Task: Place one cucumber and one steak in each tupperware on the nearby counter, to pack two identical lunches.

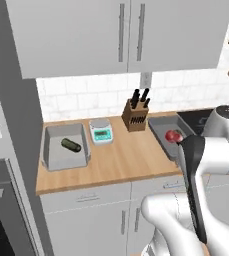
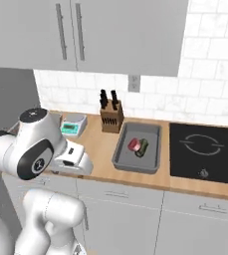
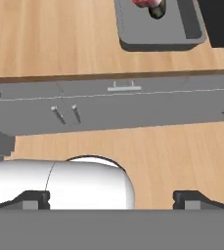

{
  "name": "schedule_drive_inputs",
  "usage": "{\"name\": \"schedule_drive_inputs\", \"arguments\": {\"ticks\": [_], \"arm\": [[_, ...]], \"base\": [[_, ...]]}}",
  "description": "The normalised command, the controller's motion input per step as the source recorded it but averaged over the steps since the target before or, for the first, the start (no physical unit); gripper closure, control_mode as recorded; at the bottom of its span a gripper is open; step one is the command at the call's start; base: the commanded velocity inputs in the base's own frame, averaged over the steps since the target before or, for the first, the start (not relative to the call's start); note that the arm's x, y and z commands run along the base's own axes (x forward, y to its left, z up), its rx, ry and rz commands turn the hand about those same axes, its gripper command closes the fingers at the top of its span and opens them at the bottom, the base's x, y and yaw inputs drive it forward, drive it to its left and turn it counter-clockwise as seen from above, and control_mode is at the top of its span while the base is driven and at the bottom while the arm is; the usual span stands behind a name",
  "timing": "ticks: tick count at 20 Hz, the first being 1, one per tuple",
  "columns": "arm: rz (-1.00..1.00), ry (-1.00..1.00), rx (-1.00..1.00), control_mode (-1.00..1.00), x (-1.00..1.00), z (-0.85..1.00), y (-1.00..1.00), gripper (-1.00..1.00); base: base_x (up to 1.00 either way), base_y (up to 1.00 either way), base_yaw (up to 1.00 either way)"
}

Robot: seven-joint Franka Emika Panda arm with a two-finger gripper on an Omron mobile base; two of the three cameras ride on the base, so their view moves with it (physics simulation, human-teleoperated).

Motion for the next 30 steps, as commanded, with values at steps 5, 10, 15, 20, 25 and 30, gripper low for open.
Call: {"name": "schedule_drive_inputs", "arguments": {"ticks": [5,10,15,20,25,30], "arm": [[0.0,0.0,0.0,1.0,0.0,0.0,0.0,-1.0],[0.0,0.0,0.0,1.0,0.0,0.0,0.0,-1.0],[0.0,0.0,0.0,1.0,0.0,0.0,0.0,-1.0],[0.0,0.0,0.0,1.0,0.0,0.0,0.0,-1.0],[0.0,0.0,0.0,1.0,0.0,0.0,0.0,-1.0],[0.0,0.0,0.0,1.0,0.0,0.0,0.0,-1.0]], "base": [[-0.68,0.27,0.6],[-0.32,0.47,0.71],[-0.04,0.61,0.74],[-0.08,0.67,0.74],[-0.05,0.75,0.72],[-0.01,0.86,0.71]]}}
